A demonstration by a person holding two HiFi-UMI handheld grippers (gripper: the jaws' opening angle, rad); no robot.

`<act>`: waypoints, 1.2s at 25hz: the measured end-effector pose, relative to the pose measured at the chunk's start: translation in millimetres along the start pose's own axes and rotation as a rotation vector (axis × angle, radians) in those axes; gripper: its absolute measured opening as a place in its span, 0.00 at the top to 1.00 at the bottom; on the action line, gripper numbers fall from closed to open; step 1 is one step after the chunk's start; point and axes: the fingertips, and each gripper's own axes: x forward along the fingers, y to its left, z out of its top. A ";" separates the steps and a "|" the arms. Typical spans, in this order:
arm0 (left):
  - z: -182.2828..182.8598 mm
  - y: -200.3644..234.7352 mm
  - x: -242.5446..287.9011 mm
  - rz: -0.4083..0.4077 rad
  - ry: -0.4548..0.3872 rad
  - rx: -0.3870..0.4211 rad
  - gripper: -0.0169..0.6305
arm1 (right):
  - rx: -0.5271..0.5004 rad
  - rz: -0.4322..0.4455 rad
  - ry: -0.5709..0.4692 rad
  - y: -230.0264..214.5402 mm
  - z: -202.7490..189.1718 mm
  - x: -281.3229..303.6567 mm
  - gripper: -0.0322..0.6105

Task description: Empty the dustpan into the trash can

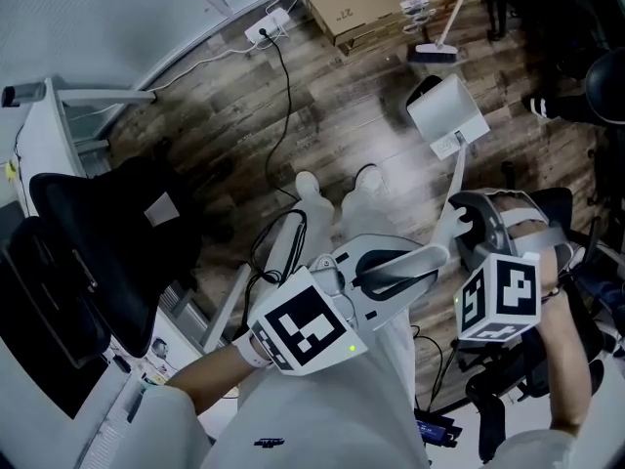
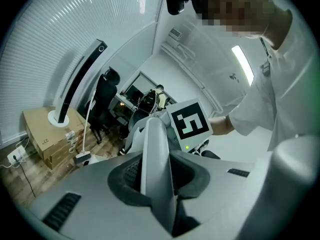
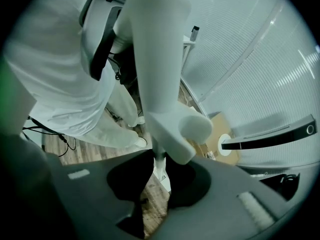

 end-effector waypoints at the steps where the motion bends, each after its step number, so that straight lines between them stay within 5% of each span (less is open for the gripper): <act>1: 2.6 -4.4 -3.6 -0.003 0.001 0.002 0.86 | 0.007 -0.005 -0.007 1.2 3.3 -5.0 0.82; 10: 27.8 -50.5 -43.7 -0.026 -0.012 0.033 0.86 | 0.026 -0.038 -0.046 14.6 46.2 -48.5 0.82; 17: 35.9 -72.7 -63.2 -0.057 -0.039 -0.028 0.88 | 0.030 -0.058 -0.092 21.9 75.5 -61.0 0.82; 30: -6.2 -24.4 -86.1 0.080 0.088 -0.038 0.88 | 0.081 -0.044 -0.261 26.2 121.5 3.3 0.82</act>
